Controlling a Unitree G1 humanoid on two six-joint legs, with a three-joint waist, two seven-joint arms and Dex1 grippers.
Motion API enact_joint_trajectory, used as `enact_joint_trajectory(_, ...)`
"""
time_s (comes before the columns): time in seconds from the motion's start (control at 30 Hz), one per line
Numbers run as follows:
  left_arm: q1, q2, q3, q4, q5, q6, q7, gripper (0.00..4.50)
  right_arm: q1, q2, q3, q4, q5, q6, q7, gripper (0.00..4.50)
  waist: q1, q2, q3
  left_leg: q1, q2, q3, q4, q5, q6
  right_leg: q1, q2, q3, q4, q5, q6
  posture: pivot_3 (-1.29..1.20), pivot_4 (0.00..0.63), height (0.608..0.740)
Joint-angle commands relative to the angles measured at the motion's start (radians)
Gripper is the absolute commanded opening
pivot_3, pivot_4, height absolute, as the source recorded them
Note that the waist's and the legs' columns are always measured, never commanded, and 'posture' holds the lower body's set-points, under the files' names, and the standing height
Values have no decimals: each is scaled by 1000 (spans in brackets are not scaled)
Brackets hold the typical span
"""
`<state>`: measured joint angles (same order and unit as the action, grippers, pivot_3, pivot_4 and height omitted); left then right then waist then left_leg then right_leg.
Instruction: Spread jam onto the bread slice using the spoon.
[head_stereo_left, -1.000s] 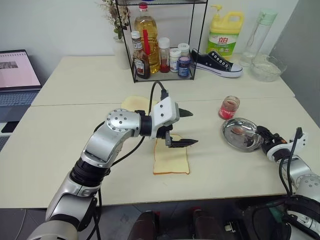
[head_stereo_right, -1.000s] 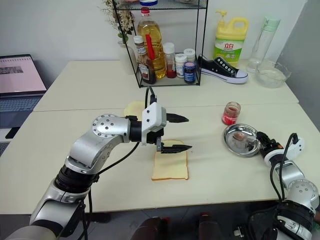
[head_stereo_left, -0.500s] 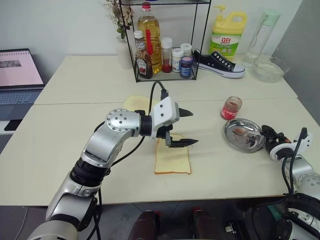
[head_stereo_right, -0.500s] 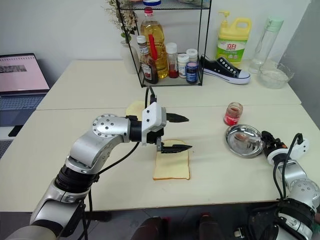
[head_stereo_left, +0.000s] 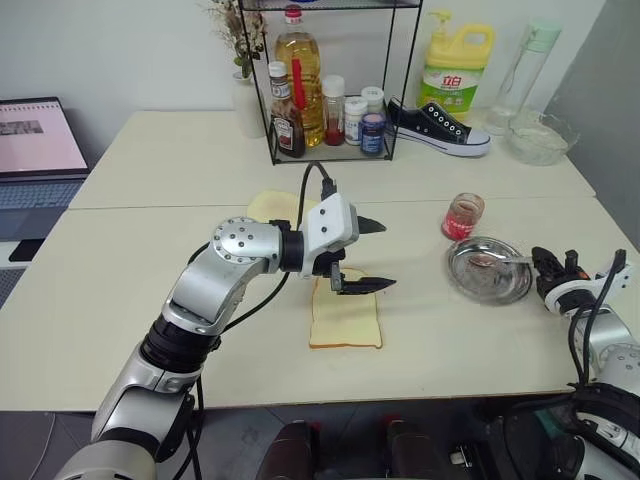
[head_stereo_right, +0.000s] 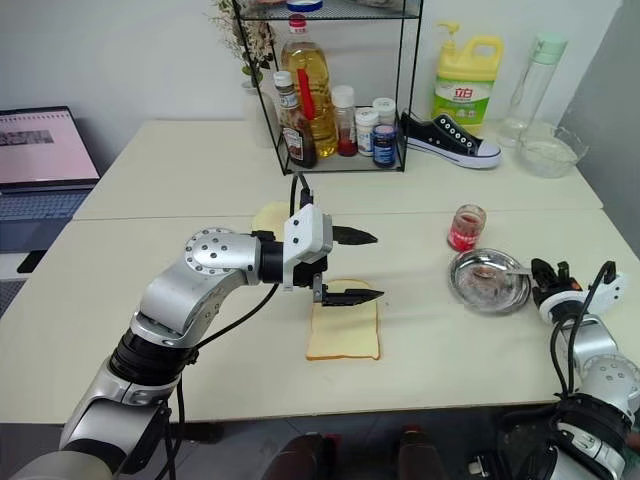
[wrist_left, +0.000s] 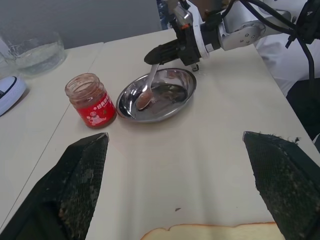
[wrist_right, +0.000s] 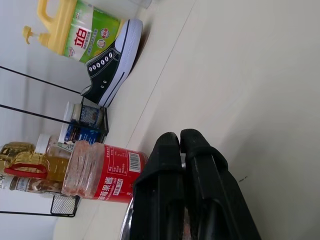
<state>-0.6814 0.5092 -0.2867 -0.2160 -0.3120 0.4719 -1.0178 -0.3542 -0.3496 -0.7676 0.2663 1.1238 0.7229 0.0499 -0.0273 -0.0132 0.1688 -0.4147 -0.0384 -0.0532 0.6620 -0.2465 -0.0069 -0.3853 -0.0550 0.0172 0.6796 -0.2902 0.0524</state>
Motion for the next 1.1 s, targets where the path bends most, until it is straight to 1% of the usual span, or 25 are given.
enact_joint_trajectory(0.03, -22, 0, 30, -12, -8, -16, -4, 4500, 4, -10, -6, 10, -1, -6, 1, 29, 0, 0, 0, 0, 0, 0, 0, 0, 0, 0, 0, 0, 0, 0, 0, 0, 150, 740)
enact_joint_trajectory(0.2, -20, 2, 30, -15, -7, -17, -3, 4500, 13, -21, 11, -10, -12, 1, 17, 29, 0, 0, 0, 0, 0, 0, 0, 0, 0, 0, 0, 0, 0, 0, 0, 0, 150, 740)
enact_joint_trajectory(0.27, -19, 5, 32, -16, -8, -17, -5, 4500, 22, -42, 44, -42, -38, 10, 39, 29, 0, 0, 0, 0, 0, 0, 0, 0, 0, 0, 0, 0, 0, 0, 0, 0, 150, 740)
enact_joint_trajectory(0.4, -22, 26, 54, 6, -2, -46, -14, 4500, 5, -183, 147, -219, -53, 112, 93, 29, -1, 3, 2, 0, 0, 1, 0, 0, 0, -1, 0, 1, 0, 0, 0, 0, 150, 740)
enact_joint_trajectory(0.57, -43, -4, 84, 66, 20, -118, 25, 4500, -75, -316, 214, -302, -65, 162, 139, 29, 0, 3, 2, -1, 0, 0, 0, 0, 0, -2, 0, 0, 0, 0, 0, 0, 150, 740)
enact_joint_trajectory(0.67, -62, -31, 90, 115, 44, -162, 58, 4500, -149, -350, 258, -316, -102, 145, 163, 29, 0, 3, 2, -1, 0, 0, 0, 0, 0, -1, 0, 0, 0, 0, 0, 0, 150, 740)
enact_joint_trajectory(0.8, -82, -62, 77, 182, 82, -223, 81, 4500, -271, -360, 364, -305, -233, 67, 196, 29, 0, 3, 2, -1, 0, 0, 0, 0, 0, -2, 0, 0, 0, 0, 0, 0, 150, 740)
enact_joint_trajectory(0.97, -91, -94, 74, 213, 98, -245, 90, 4500, -351, -364, 474, -224, -408, -42, 272, 29, 0, 3, 2, -2, 0, 0, 0, 0, 0, -3, 0, 0, 0, 0, 0, 0, 150, 740)
enact_joint_trajectory(1.1, -85, -108, 68, 194, 100, -232, 101, 4500, -397, -364, 546, -121, -534, -125, 337, 29, 2, 3, 2, -3, -1, 0, 0, 0, 0, -3, -1, 0, 0, 0, 0, 0, 150, 740)
